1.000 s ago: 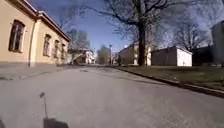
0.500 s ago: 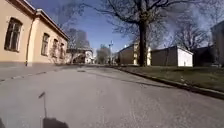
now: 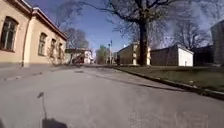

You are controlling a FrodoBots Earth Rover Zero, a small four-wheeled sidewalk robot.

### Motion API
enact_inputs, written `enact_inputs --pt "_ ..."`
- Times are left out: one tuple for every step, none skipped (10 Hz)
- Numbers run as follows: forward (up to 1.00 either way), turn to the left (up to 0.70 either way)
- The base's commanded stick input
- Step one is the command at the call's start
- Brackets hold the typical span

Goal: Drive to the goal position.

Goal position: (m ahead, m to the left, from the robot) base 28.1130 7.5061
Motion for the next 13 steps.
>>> enact_inputs --pt "0.85 0.0" --pt "0.85 0.0" --pt "0.85 0.0" --pt "0.85 0.0" --pt "0.85 0.0" --pt "0.85 0.0" --pt "0.85 0.0" --pt "0.85 0.0" --pt "0.85 0.0" --pt "0.85 0.0" --pt "0.85 0.0" --pt "0.85 0.0" --pt "0.85 0.0"
